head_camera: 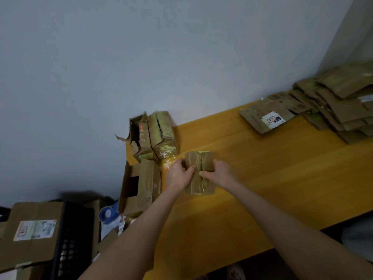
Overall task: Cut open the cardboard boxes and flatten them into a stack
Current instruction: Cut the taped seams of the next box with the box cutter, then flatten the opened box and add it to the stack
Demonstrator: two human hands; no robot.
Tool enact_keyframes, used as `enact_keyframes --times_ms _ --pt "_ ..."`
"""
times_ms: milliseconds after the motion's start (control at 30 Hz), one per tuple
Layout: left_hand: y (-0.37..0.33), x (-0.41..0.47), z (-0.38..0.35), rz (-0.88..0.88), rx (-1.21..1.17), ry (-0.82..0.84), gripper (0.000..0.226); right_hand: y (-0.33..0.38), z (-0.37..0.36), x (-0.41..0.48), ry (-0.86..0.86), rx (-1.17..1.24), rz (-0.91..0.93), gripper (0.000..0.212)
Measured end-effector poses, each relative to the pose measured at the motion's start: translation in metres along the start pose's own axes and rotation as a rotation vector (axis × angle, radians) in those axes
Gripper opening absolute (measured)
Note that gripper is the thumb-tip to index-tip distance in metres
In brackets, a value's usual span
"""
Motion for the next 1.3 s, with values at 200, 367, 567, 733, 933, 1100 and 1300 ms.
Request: enact_keyframes --times_ms 200,367,567,733,933,1100,1300 --pt "-0.022 0.0 0.008 -0.117 0.026 0.007 0.04 0.009 0.016 -0.006 0.001 0.01 0.026 0.024" --pt "-0.032 0.0 0.009 -0.161 0.053 0.016 0.041 0.012 0.031 -0.011 0.054 0.088 0.049 0.024" --pt "-0.041 0.005 0.013 -0.173 -0.036 0.069 0.039 0.016 0.043 -0.014 0.076 0.158 0.059 0.025" --pt "-0.037 0.006 0.012 -0.116 -0.136 0.165 0.041 0.013 0.045 -0.019 0.13 0.191 0.067 0.027" --pt "-0.059 0.001 0.011 -0.284 0.028 0.095 0.042 0.009 0.051 -0.015 -0.059 0.08 -0.061 0.025" --pt "-0.077 -0.005 0.008 -0.299 0.219 -0.022 0.067 0.013 0.065 -0.01 -0.247 -0.024 -0.175 0.017" --pt "-0.081 0.004 0.016 -0.306 0.223 -0.062 0.045 0.025 0.072 -0.006 -0.249 -0.113 -0.07 0.025"
Point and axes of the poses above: each hand's wrist, its own x-axis towards the middle knuckle, its own z-axis out of the back of the hand, y = z × x, the point moved 8 cm from there along x, towards the middle knuckle, and after that the axes turned 13 degrees about -y, right-handed, at the moved point
